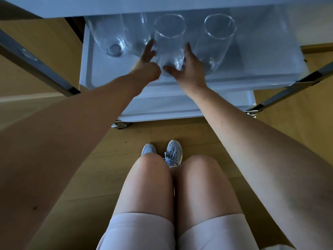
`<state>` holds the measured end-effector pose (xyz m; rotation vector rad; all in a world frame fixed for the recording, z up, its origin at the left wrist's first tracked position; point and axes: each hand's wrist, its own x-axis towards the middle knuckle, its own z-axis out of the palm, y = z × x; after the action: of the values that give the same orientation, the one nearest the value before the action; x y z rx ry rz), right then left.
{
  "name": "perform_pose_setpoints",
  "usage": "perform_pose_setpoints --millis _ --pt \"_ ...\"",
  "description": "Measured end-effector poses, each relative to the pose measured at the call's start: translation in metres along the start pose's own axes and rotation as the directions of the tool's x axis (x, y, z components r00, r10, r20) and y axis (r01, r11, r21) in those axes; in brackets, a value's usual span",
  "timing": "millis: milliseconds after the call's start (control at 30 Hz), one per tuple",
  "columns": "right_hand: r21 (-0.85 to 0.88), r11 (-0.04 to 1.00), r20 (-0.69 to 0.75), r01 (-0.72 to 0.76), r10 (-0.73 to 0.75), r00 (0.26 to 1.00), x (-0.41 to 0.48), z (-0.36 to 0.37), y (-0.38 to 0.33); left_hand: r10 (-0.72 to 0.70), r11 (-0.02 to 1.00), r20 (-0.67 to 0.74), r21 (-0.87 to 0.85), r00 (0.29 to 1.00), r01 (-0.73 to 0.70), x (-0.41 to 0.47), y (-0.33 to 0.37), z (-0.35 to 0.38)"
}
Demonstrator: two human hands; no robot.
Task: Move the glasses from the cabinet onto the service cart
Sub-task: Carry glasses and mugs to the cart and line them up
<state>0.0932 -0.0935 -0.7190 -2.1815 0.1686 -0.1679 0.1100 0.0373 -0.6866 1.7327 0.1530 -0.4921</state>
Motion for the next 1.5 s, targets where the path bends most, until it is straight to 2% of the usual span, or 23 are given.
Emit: perform_pose_setpoints --millis 67,133,267,333,433,600,867,1167,1400,1500 --pt "0.042 0.999 -0.021 -0.006 0.007 1.0 -0.007 0.007 0.01 0.097 0.994 0.011 0.056 0.995 -0.097 0.001 -0.012 0.004" --pt "0.068 0.997 -0.099 -0.019 0.025 0.995 -0.024 0.005 0.014 0.196 0.978 -0.029 0.083 0.98 -0.193 0.002 -0.022 0.011" --pt "-0.008 1.0 -0.415 -0.009 0.005 0.91 -0.057 -0.016 0.027 0.249 0.963 -0.162 0.146 0.955 -0.226 0.003 -0.033 0.025" --pt "0.033 0.995 -0.477 -0.089 0.094 0.874 -0.063 -0.026 0.035 0.235 0.971 -0.237 0.105 0.943 -0.215 0.006 -0.038 0.029" --pt "0.047 0.974 -0.405 -0.221 0.221 0.887 -0.061 -0.04 0.045 0.273 0.962 -0.342 0.117 0.899 -0.247 0.009 -0.042 0.035" --pt "-0.115 0.973 -0.254 -0.201 0.166 0.953 -0.023 -0.044 0.052 0.322 0.945 -0.368 0.185 0.872 -0.27 0.017 -0.04 0.042" --pt "-0.323 0.92 -0.248 -0.222 0.144 0.958 0.02 -0.019 0.056 0.344 0.938 -0.459 0.203 0.819 -0.28 0.058 -0.031 0.053" --pt "-0.315 0.902 -0.331 -0.295 0.187 0.925 0.056 0.0 0.058 0.382 0.921 -0.576 0.168 0.723 -0.352 0.083 -0.038 0.069" --pt "-0.369 0.857 -0.258 -0.36 0.278 0.925 0.062 0.007 0.058 0.25 0.968 -0.591 0.13 0.767 -0.215 0.094 -0.038 0.069" --pt "-0.378 0.858 -0.186 -0.348 0.297 0.936 0.054 0.0 0.058 0.234 0.971 -0.52 0.161 0.822 -0.175 0.087 -0.04 0.057"
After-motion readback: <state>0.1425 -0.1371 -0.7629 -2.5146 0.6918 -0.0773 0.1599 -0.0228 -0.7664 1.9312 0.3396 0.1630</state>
